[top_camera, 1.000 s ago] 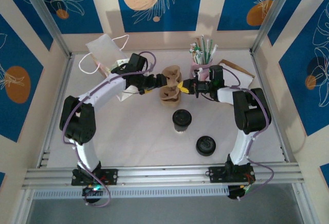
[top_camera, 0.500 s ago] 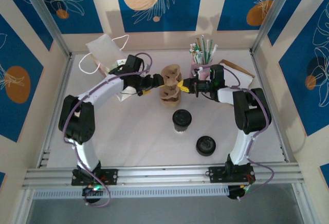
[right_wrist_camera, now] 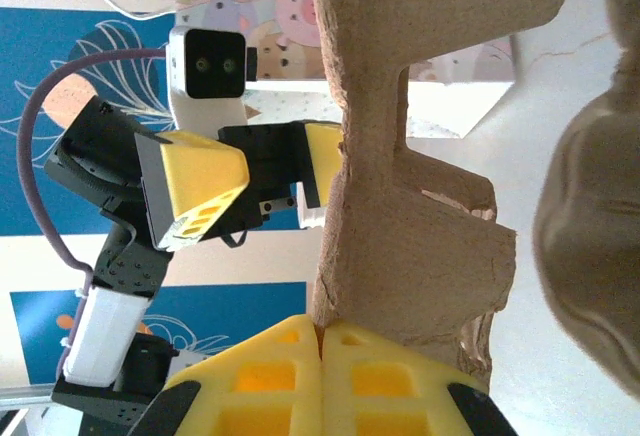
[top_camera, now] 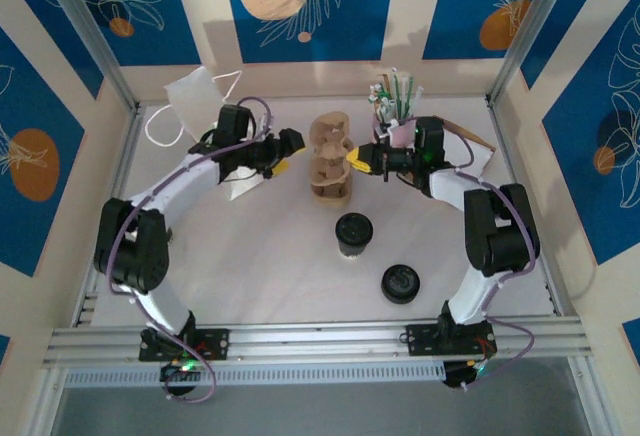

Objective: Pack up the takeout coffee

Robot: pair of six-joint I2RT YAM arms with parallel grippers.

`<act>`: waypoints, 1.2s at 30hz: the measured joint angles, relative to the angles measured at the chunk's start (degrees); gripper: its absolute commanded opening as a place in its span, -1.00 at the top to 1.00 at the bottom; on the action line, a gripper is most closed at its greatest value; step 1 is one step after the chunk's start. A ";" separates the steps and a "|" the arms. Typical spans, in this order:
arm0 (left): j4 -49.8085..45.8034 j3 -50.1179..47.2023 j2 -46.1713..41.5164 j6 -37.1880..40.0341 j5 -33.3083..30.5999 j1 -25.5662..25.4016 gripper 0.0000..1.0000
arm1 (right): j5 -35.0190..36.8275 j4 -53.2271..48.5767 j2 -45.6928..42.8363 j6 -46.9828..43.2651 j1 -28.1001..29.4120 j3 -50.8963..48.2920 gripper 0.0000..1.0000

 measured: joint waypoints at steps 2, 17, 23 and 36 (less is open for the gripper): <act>1.97 -0.02 -0.98 -1.51 0.96 -0.02 -0.69 | -0.13 -1.25 -1.90 0.00 0.04 0.00 1.00; 20.46 -3.26 -3.41 -15.21 6.05 -0.20 -0.47 | -1.73 -10.14 -17.18 0.00 -0.02 -0.13 1.00; 31.04 -4.22 -3.61 -22.60 7.93 -0.70 -0.24 | -2.78 -13.99 -21.16 -0.02 -0.07 -0.13 1.00; 38.60 -4.24 -3.61 -28.50 10.23 -2.60 0.34 | -3.63 -18.03 -25.94 -0.42 -0.09 -0.81 1.00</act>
